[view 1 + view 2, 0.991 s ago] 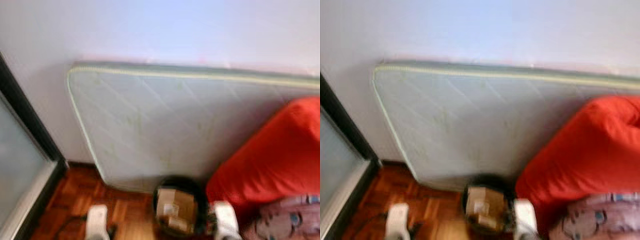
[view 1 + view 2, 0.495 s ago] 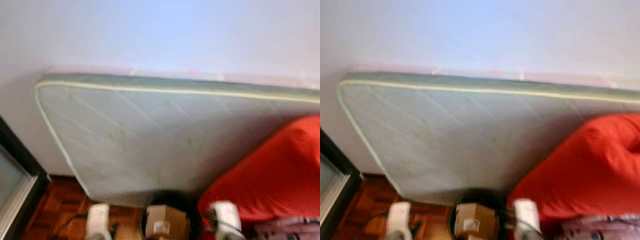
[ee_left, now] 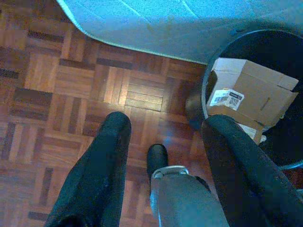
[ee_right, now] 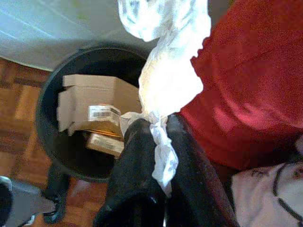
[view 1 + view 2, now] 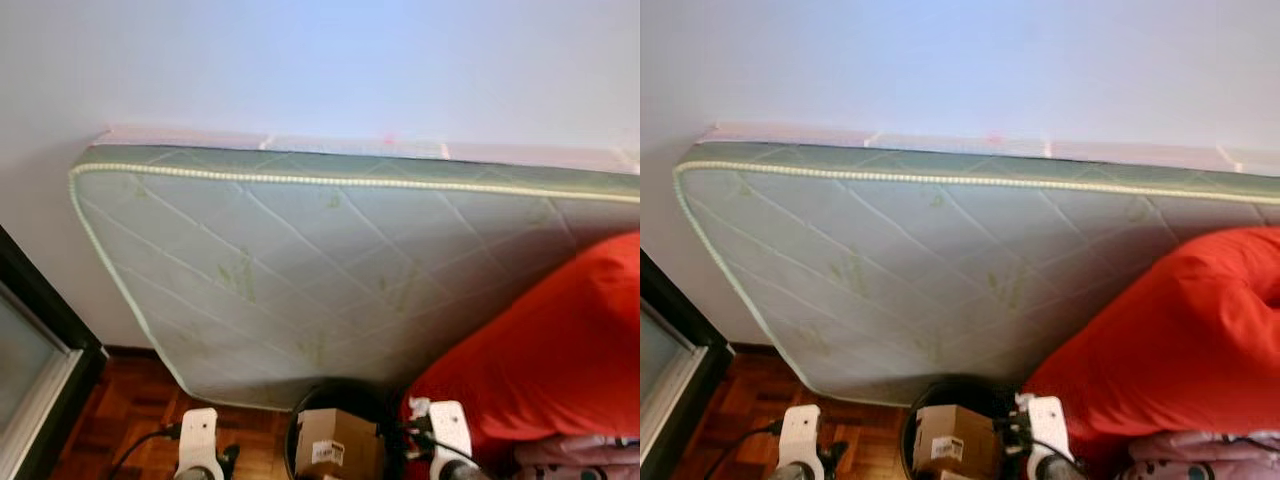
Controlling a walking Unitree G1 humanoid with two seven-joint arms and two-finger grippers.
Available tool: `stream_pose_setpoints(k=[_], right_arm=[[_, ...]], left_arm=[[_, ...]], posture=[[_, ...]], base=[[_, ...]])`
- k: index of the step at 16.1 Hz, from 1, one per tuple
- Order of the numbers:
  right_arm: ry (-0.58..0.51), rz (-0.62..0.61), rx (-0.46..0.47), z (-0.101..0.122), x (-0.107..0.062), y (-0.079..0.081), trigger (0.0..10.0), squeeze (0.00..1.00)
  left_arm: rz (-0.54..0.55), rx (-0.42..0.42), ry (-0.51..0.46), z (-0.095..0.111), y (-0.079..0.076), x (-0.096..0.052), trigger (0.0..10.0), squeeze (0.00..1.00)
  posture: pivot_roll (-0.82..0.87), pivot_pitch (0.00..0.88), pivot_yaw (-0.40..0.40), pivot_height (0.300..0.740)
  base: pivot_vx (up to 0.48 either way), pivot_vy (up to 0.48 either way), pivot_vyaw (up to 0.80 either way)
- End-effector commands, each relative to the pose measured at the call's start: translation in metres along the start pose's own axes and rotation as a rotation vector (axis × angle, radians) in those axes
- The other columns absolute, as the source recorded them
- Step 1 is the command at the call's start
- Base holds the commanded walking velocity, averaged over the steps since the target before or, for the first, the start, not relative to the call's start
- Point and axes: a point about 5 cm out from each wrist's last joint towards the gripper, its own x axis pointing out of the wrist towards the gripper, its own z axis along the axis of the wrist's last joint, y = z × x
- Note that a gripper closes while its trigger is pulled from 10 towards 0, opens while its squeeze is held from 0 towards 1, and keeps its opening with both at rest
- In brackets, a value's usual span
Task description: Clean up the room
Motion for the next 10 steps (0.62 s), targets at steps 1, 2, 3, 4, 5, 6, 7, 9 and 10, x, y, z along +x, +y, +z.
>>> stream_pose_setpoints(k=[1,2,3,4,5,6,7,9,10], right_arm=[[-0.018,-0.007,0.002,0.002,-0.001,-0.005,10.0,0.00],[-0.025,-0.007,0.008,0.003,-0.001,-0.004,10.0,0.00],[-0.052,-0.006,0.021,0.005,-0.001,-0.004,10.0,0.00],[-0.077,-0.003,0.033,0.007,-0.001,-0.004,10.0,0.00],[-0.087,0.000,0.038,0.008,-0.001,-0.003,10.0,0.00],[-0.103,0.013,0.043,0.009,-0.001,-0.002,10.0,0.00],[-0.109,0.027,0.044,0.010,-0.001,-0.001,10.0,0.00],[-0.117,0.081,0.043,0.011,-0.001,0.003,10.0,0.00],[-0.121,0.118,0.034,0.012,-0.001,0.005,10.0,0.00]], left_arm=[[-0.003,-0.007,0.004,-0.002,-0.002,0.000,10.0,0.00],[-0.004,-0.007,0.002,-0.001,-0.002,0.000,10.0,0.00],[-0.005,-0.004,-0.002,0.000,-0.002,0.000,10.0,0.00],[-0.007,0.000,-0.012,0.002,-0.003,0.000,10.0,0.00],[-0.009,0.003,-0.017,0.002,-0.004,0.001,10.0,0.00],[-0.010,0.006,-0.022,0.003,-0.004,0.001,10.0,0.00],[-0.009,0.007,-0.022,0.003,-0.004,0.001,10.0,0.00],[-0.008,0.006,-0.023,0.004,-0.003,0.001,10.0,0.00],[-0.007,0.006,-0.026,0.005,-0.002,0.001,10.0,0.00]], posture=[[-0.05,0.014,-0.036,0.740],[-0.05,0.014,-0.036,0.740],[-0.05,0.015,-0.034,0.740],[-0.05,0.016,-0.033,0.740],[-0.05,0.016,-0.033,0.740],[-0.04,0.018,-0.031,0.740],[-0.05,0.017,-0.031,0.740],[-0.04,0.018,-0.031,0.740],[-0.04,0.018,-0.031,0.740]], base=[[0.000,0.000,0.00],[0.000,0.000,0.00],[0.000,0.000,0.00],[0.000,0.000,0.00],[0.000,0.000,0.00],[0.000,0.000,0.00],[0.000,0.000,0.00],[0.000,0.000,0.00],[0.000,0.000,0.00]])
